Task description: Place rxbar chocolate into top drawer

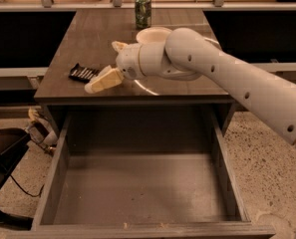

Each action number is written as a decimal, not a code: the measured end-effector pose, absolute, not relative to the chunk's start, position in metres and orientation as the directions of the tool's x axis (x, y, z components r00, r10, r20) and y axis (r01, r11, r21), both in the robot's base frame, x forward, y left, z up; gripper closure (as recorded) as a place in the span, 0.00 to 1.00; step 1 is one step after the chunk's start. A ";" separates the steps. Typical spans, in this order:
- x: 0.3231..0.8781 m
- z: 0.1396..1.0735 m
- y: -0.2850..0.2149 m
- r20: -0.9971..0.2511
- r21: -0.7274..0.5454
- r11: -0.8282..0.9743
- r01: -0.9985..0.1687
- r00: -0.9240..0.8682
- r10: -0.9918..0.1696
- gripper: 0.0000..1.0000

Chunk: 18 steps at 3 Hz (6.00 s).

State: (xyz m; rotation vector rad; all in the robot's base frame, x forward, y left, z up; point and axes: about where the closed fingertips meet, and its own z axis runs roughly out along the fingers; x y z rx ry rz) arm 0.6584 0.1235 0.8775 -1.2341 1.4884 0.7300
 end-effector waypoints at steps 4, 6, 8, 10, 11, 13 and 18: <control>0.678 0.841 0.161 -0.963 -0.081 0.272 -0.959 0.005 -0.271 0.00; 0.681 0.828 0.163 -0.960 -0.075 0.284 -0.956 -0.007 -0.279 0.42; 0.680 0.827 0.165 -0.960 -0.075 0.283 -0.956 -0.008 -0.279 0.87; 0.680 0.829 0.165 -0.960 -0.075 0.282 -0.956 -0.007 -0.279 1.00; 0.680 0.829 0.165 -0.960 -0.075 0.282 -0.956 -0.007 -0.279 1.00; 0.680 0.829 0.165 -0.960 -0.075 0.282 -0.956 -0.007 -0.279 1.00; 0.680 0.830 0.165 -0.960 -0.075 0.282 -0.956 -0.007 -0.279 1.00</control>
Offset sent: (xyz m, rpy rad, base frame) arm 0.0167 0.0329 -0.0324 0.0755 0.0489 0.0183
